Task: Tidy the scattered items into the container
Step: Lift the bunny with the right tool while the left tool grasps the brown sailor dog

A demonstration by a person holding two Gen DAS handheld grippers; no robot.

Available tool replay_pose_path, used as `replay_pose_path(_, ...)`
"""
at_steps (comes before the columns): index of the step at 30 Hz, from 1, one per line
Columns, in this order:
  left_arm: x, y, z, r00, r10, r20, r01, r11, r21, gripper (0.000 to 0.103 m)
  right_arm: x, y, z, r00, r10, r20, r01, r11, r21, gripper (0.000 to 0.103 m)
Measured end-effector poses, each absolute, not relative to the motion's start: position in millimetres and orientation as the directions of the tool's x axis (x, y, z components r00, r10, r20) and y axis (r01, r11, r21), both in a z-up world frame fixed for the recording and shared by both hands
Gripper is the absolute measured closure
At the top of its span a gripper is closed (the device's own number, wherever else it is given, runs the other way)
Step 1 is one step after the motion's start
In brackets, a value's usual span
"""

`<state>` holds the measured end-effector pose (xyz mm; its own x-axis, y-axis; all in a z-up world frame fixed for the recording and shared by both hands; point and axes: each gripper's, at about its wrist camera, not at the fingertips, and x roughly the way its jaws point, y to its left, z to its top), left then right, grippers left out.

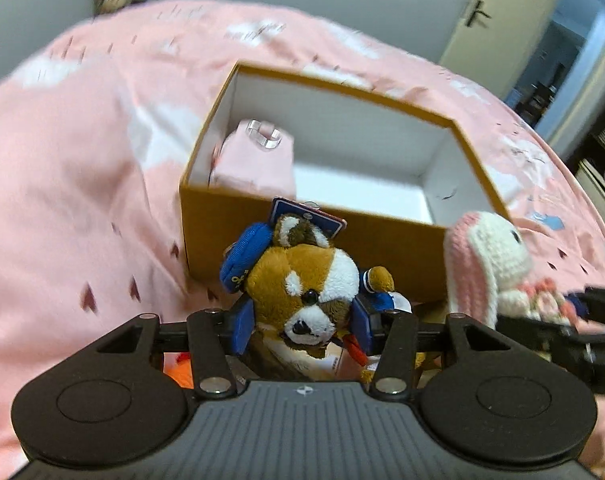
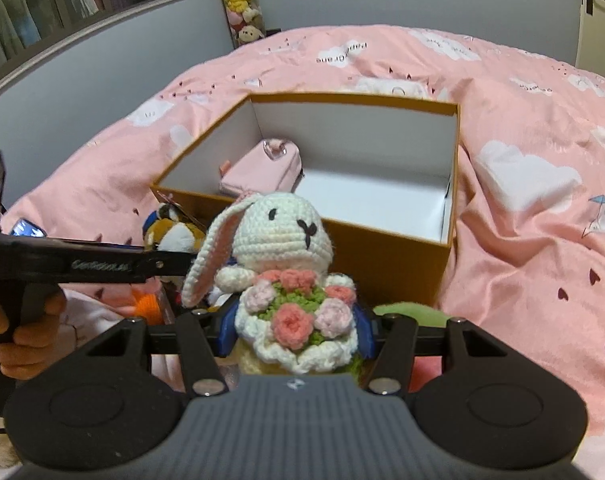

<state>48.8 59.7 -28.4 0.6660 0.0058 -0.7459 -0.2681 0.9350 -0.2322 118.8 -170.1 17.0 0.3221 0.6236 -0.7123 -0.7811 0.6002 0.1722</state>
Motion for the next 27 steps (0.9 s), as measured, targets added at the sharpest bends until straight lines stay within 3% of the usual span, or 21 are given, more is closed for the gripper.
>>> replay_pose_path(14, 71.8, 53.4, 69.3, 0.762, 0.022, -0.648, 0.009, 0.999, 0.044, 0.045, 144.7, -161.1, 78.5, 0.367, 0.722, -0.586, -0.792, 0.573, 0.21, 0.045)
replay_pose_path(21, 129.2, 53.6, 68.6, 0.712, 0.041, -0.701, 0.162, 0.962, 0.22, 0.045, 183.2, -138.1, 78.1, 0.408, 0.703, -0.583, -0.755, 0.618, 0.218, 0.045)
replay_pose_path(27, 176.5, 62.5, 38.5, 0.605, 0.046, -0.795, 0.249, 0.937, 0.244, 0.044, 221.2, -110.4, 49.6, 0.389, 0.654, -0.649, -0.706, 0.664, 0.246, 0.045)
